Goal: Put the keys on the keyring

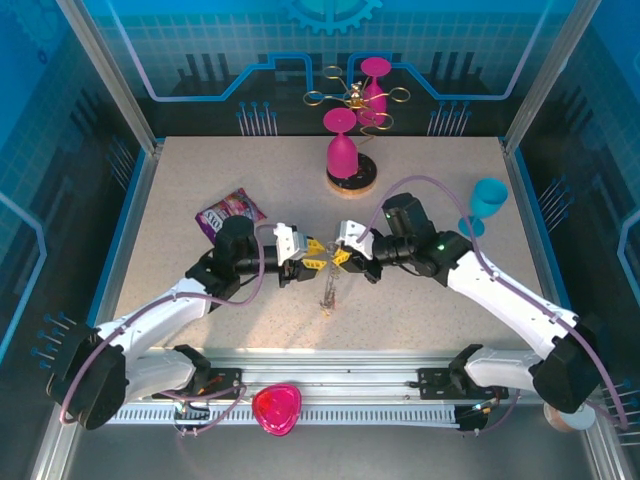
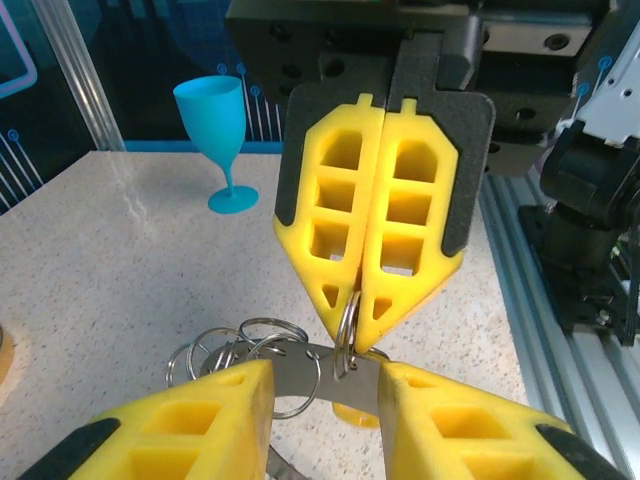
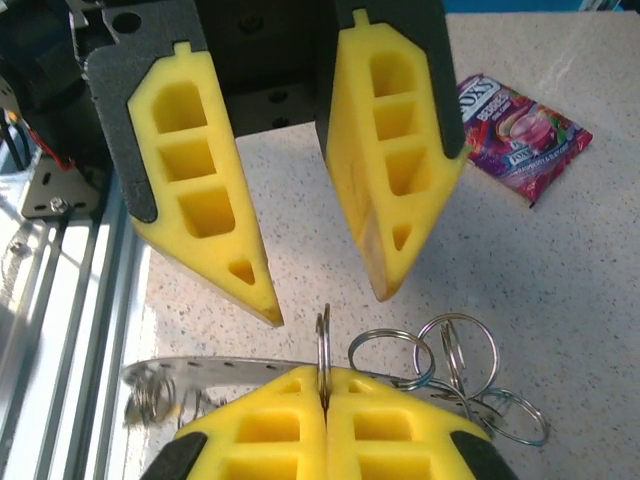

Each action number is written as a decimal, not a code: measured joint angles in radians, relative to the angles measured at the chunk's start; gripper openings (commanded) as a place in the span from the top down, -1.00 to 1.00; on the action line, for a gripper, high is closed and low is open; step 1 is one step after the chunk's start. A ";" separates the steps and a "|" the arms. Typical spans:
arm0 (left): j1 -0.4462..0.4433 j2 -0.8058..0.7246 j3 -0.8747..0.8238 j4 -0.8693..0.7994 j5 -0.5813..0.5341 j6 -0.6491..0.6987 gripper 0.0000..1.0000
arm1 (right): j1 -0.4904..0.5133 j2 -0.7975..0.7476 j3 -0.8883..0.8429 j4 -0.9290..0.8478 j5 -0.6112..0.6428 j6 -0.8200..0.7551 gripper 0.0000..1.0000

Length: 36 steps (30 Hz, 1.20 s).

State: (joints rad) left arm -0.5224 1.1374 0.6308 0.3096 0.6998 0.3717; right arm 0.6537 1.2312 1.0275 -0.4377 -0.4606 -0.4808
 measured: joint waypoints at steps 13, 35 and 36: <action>0.000 0.014 0.024 -0.100 -0.003 0.057 0.65 | 0.101 0.121 0.171 -0.193 0.178 -0.098 1.00; 0.000 0.013 -0.060 0.100 0.040 -0.022 1.00 | -0.020 -0.073 -0.084 0.037 0.002 0.098 0.43; 0.000 0.013 -0.062 0.111 0.043 -0.029 1.00 | -0.020 -0.073 -0.095 0.051 -0.004 0.111 0.44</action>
State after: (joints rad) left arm -0.5224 1.1507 0.5686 0.4206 0.7425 0.3424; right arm 0.6334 1.1584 0.9321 -0.3866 -0.4648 -0.3702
